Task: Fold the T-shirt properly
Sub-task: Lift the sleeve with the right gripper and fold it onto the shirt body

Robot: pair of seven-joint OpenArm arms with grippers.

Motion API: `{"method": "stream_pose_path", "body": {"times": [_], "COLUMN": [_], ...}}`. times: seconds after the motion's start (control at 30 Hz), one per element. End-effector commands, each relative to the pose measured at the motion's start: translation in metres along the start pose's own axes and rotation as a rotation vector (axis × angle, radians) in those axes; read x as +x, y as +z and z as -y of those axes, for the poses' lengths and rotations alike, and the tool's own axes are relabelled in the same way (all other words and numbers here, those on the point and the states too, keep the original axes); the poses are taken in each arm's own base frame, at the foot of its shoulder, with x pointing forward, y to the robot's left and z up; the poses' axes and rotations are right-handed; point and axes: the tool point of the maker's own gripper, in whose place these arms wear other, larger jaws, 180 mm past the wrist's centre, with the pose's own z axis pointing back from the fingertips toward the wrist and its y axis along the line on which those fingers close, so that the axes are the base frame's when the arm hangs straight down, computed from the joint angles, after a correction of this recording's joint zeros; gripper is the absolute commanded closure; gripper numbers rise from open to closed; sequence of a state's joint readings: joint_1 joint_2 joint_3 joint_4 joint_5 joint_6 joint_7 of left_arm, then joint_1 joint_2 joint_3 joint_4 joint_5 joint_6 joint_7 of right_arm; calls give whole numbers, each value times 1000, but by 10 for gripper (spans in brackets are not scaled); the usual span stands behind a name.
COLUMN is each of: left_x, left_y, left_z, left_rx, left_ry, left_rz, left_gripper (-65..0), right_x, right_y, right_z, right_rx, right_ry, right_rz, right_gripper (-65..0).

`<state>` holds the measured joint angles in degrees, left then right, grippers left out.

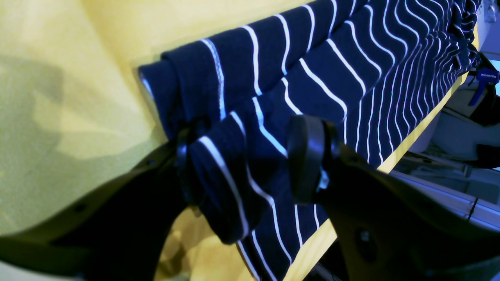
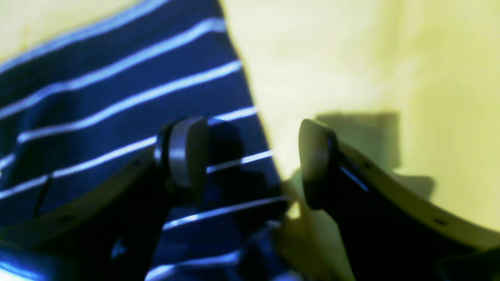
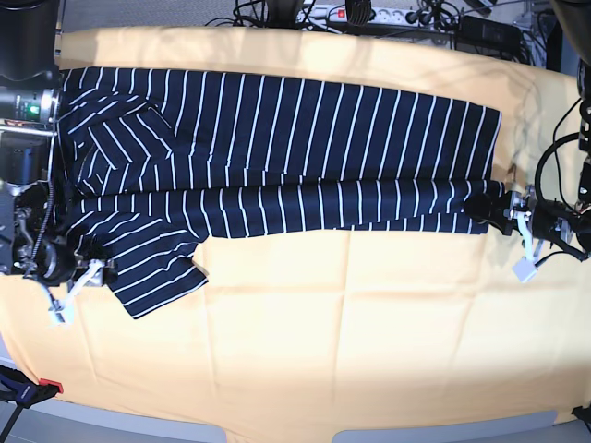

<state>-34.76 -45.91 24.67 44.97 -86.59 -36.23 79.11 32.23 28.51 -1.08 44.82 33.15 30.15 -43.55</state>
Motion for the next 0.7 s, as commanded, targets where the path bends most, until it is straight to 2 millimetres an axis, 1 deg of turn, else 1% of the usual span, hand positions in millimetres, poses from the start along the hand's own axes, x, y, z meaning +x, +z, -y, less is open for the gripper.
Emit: {"method": "stream_pose_path", "body": {"times": [0.0,0.07,0.2,0.3,0.37,0.47,0.53,0.63,0.67], "left_x": [-1,-1,-1,-1,-1,-1,-1,-1,-1], "left_y": [11,11,11,11,11,11,10,10,10], "left_z": [-7,-7,-7,-7,-6,-6,-6,-6,-6], "left_rx": [41,41,41,41,40,40,38,39,39], "left_ry": [-6,-6,-6,-6,-6,-6,-7,-7,-7], "left_rz": [-19,-19,-19,-19,-19,-19,-19,-19,-19], "left_gripper": [-342,-342,-342,-342,-342,-342,-342,-342,-342], "right_x": [24,20,22,19,15,10,9,19,22], "right_y": [10,6,6,3,-1,-7,-8,-5,-4], "right_z": [9,6,-10,-17,-26,-43,-48,-51,-51], "right_rx": [-17,8,103,130,152,204,224,238,239], "right_ry": [-16,-48,-49,-57,-52,-28,-12,8,10], "right_rz": [63,71,106,109,103,95,92,110,116], "right_gripper": [-388,-388,-388,-387,-380,-338,-321,-272,-236]}}
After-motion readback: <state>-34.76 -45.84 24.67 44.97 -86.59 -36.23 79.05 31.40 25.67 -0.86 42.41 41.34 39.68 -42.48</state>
